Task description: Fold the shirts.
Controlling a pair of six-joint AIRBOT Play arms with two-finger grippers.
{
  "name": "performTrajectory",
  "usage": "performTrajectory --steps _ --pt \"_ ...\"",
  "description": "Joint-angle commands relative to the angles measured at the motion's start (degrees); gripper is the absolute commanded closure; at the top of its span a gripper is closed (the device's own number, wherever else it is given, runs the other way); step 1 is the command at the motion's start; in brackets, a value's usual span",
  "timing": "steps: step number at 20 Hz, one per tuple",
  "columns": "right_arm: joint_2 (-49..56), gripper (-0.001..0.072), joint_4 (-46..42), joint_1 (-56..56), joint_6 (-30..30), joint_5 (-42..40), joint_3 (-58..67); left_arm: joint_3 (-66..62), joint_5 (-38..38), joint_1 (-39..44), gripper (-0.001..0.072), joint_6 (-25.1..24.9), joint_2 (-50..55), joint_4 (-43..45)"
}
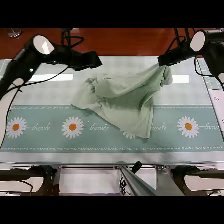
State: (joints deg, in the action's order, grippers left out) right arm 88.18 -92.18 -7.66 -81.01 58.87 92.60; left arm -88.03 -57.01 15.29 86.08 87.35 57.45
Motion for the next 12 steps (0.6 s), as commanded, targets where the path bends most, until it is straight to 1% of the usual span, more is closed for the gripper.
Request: performTrajectory --steps 1,2,3,4,6,9,10,11,12 --pt "0.8 0.0687 -1.5 1.4 -0.3 0.5 0.1 -0.3 -18.5 -3.0 0.0045 2.5 -3.3 0.7" --pt "0.8 0.0687 -1.2 2.0 -0.3 1.0 0.1 0.9 -22.2 -3.2 0.0045 2.8 -4.9 1.3" --pt "0.8 0.0687 -1.1 2.4 -0.4 1.6 0.1 3.5 -22.8 -3.0 0.0045 3.2 -6.8 1.1" --pt "0.8 0.0687 -1.1 2.8 -0.4 2.3 0.1 7.8 -21.2 -2.1 0.0045 4.4 -9.0 0.9" --pt "0.8 0.0687 -0.8 3.2 -0.4 2.3 0.1 18.9 -16.1 1.0 0.0045 5.2 -12.9 -2.6" --pt "0.8 0.0687 1.0 3.3 -0.4 2.0 0.1 35.0 -4.1 7.8 0.0044 4.5 -13.9 -15.0" --pt "0.8 0.0687 1.7 3.3 -0.4 1.8 0.1 38.5 1.1 10.3 0.0044 4.4 -13.3 -17.8" --pt "0.8 0.0687 2.1 3.3 -0.4 1.8 0.1 40.3 4.7 12.4 0.0045 4.4 -12.4 -19.2" --pt "0.8 0.0687 2.1 3.3 -0.4 1.9 0.1 40.9 6.5 14.0 0.0044 4.4 -11.5 -19.3"
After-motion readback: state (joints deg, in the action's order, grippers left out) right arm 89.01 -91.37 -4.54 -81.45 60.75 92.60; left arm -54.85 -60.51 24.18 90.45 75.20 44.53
